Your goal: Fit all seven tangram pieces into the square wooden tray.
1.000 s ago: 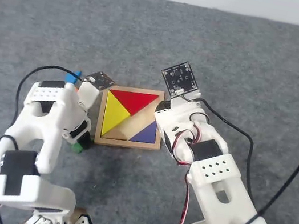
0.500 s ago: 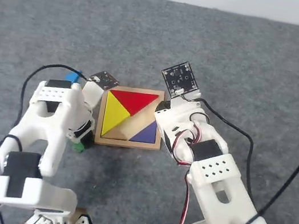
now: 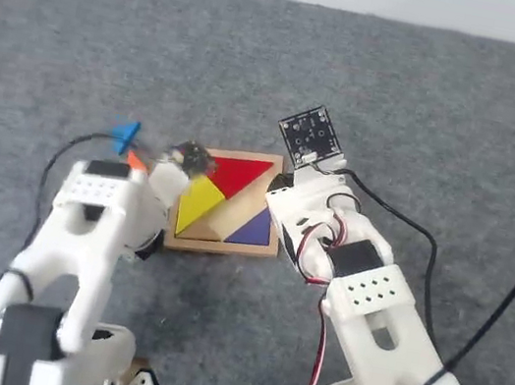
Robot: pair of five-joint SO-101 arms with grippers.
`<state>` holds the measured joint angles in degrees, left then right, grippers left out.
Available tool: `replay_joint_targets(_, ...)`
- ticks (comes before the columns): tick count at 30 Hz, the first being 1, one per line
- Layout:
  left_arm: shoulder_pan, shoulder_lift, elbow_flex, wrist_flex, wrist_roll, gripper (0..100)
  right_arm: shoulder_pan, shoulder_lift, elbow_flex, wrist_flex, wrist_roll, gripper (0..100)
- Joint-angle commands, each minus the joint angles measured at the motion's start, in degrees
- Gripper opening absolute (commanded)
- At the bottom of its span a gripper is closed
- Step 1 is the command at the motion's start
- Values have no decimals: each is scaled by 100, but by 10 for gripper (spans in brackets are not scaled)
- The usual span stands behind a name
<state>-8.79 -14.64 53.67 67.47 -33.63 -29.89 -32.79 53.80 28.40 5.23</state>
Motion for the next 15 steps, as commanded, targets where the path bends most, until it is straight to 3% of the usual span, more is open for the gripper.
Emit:
replay_joint_targets(1, 79, -589, 233, 44, 44, 14, 66, -330, -44, -127, 53, 9)
replay_joint_targets(5, 62, -457, 215, 44, 35, 19, 66, -330, -44, -127, 53, 9)
replay_joint_targets(11, -193, 9, -163, -26, -53, 223, 66, -330, -44, -127, 53, 9)
replay_joint_targets(15, -668, 422, -690, 0, -510, 242, 66, -330, -44, -127, 53, 9)
